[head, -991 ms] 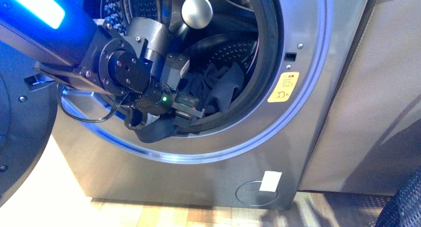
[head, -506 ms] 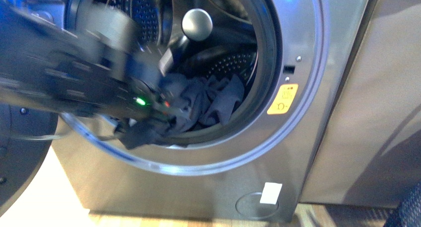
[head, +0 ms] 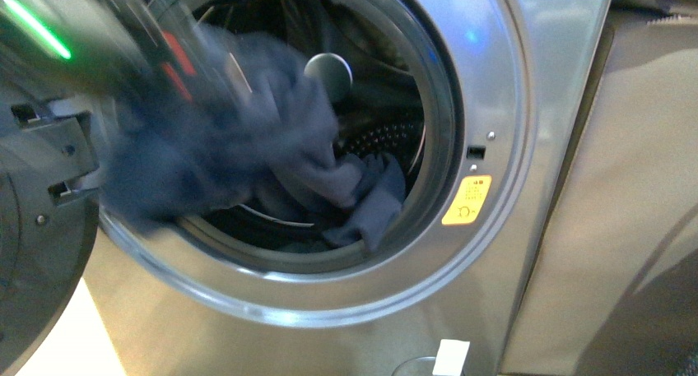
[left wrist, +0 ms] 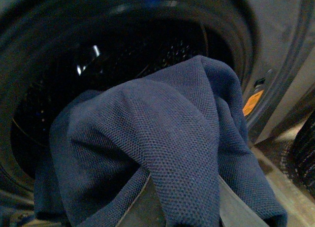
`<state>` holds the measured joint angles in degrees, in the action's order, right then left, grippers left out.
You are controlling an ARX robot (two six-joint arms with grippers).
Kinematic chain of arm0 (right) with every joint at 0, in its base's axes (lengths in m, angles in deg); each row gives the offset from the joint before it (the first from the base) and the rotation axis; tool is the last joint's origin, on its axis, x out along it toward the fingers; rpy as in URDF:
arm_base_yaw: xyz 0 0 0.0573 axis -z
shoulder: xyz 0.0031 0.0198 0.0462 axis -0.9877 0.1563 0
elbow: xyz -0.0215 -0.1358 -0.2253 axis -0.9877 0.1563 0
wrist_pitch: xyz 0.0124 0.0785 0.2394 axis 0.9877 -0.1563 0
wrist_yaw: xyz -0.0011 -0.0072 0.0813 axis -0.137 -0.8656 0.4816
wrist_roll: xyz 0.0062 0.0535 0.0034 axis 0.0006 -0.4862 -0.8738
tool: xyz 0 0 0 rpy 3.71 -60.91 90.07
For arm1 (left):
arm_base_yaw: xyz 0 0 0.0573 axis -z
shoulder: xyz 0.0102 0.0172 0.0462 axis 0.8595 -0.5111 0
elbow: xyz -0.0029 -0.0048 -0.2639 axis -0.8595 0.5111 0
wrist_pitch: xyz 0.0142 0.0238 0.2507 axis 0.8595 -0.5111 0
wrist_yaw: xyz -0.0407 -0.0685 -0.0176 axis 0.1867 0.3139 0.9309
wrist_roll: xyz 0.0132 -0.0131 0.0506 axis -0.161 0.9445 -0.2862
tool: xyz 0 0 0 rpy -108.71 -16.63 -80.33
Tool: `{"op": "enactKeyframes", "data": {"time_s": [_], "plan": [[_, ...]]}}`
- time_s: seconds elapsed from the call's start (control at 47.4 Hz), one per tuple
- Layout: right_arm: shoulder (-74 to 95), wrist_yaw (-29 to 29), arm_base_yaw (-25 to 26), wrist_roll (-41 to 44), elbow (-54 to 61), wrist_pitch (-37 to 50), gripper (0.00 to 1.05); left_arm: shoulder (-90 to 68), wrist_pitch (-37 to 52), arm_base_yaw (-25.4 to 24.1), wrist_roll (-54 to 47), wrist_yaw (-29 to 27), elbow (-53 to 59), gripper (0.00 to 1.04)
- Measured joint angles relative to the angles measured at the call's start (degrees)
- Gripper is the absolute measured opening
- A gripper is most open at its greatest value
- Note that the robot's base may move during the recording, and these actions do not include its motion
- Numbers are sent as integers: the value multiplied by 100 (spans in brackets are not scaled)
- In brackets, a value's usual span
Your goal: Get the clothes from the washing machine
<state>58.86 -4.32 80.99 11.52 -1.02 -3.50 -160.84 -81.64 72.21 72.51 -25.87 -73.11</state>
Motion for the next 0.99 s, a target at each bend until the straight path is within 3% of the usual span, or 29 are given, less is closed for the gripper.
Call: {"op": "enactKeyframes", "data": {"time_s": [0.316,0.591,0.991], "plan": [[0,0,0,0,0,0,97,428,-1447,177,-280,284,-1716,7],[0,0,0,0,0,0,97,-420,-3053,1047,-584,28,-4417,7],[0,-2,0,0,0,0,97,-1895,-4402,2081,-809,-516,-7785,7]]}}
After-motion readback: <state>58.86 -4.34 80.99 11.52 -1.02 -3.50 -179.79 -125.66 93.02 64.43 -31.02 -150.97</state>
